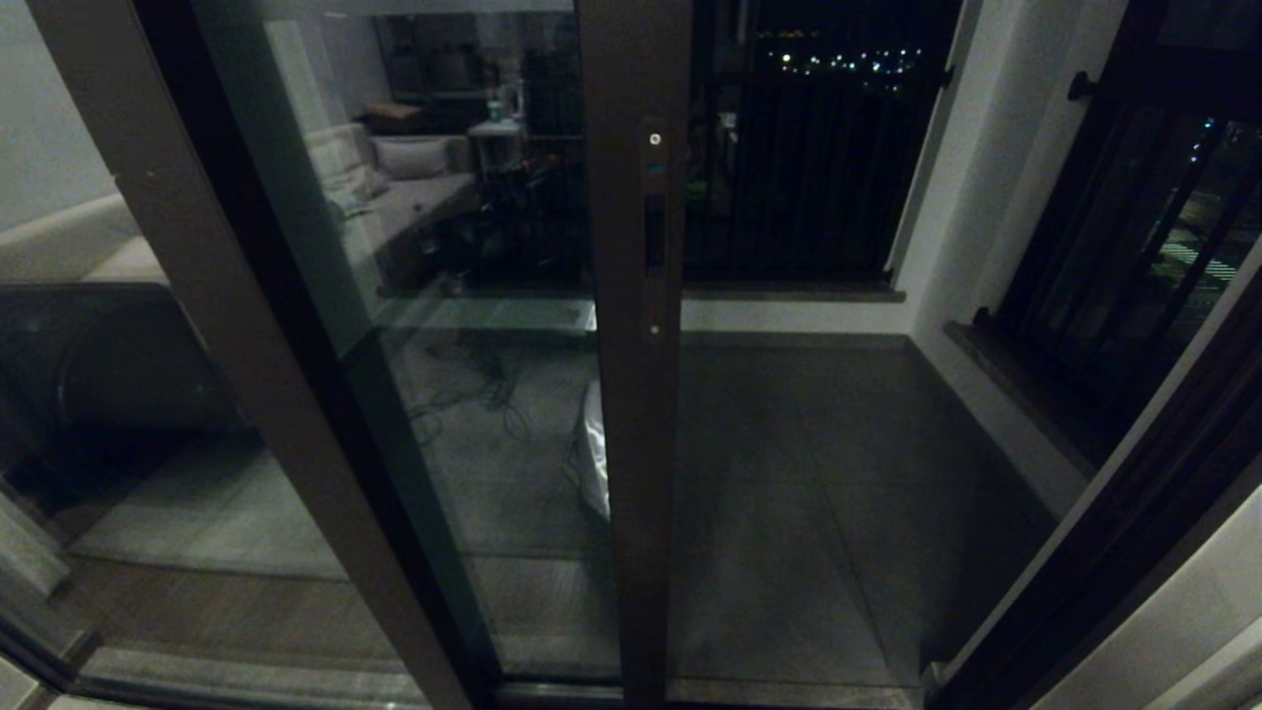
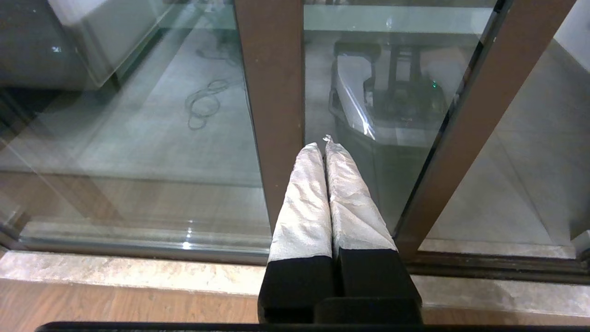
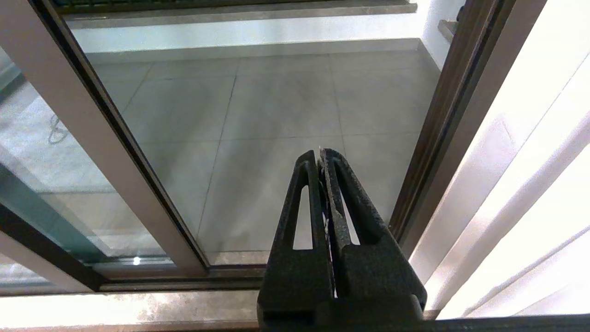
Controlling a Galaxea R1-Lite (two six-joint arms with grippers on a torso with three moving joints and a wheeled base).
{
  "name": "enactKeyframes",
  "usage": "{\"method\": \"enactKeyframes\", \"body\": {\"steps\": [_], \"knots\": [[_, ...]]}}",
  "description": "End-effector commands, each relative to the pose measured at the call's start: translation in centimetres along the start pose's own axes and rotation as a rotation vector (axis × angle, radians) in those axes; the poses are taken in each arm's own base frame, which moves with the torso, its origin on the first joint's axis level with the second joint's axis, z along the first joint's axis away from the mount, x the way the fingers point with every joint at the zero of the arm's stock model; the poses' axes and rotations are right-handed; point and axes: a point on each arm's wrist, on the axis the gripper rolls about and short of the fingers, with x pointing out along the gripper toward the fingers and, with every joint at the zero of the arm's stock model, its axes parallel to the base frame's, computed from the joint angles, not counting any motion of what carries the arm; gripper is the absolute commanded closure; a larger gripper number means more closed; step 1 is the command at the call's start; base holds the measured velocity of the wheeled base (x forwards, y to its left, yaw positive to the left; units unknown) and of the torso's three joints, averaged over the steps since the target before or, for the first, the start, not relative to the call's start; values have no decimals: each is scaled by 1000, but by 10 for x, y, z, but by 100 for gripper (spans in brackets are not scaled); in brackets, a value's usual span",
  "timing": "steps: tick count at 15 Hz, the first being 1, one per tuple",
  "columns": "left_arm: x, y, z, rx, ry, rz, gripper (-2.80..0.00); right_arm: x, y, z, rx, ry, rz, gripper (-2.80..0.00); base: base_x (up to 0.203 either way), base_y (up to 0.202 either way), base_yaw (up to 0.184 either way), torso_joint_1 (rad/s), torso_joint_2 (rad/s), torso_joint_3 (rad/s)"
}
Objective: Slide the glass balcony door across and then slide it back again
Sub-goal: Open the slid door
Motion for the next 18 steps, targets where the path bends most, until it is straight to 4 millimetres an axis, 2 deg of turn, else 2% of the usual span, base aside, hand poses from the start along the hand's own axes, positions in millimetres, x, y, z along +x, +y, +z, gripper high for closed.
{"method": "enactKeyframes", "body": {"steps": [1, 4, 7, 8, 9, 12, 15, 18], "knots": [[0, 0, 0, 0, 1, 1, 0, 0, 0, 0, 0, 0, 0, 0, 0, 0, 0, 0, 0, 0], [0, 0, 0, -7, 1, 8, 0, 0, 0, 0, 0, 1, 0, 0, 0, 0, 0, 0, 0, 0], [-2, 0, 7, 90, -12, -15, 0, 0, 0, 0, 0, 0, 0, 0, 0, 0, 0, 0, 0, 0], [-5, 0, 24, 95, -33, -32, 0, 0, 0, 0, 0, 2, 0, 0, 0, 0, 0, 0, 0, 0], [-8, 0, 51, 94, -60, -49, 0, 0, 0, 0, 0, 0, 0, 0, 0, 0, 0, 0, 0, 0], [-7, 0, 148, 86, -153, -114, 0, 0, 0, 0, 0, 2, 0, 0, 0, 0, 0, 0, 0, 0], [21, 0, 214, 85, -157, -206, 0, 0, 0, 0, 0, 0, 0, 0, 0, 0, 0, 0, 0, 0], [65, -2, 262, 74, -131, -293, 0, 0, 0, 0, 0, 1, 0, 0, 0, 0, 0, 0, 0, 0]]}}
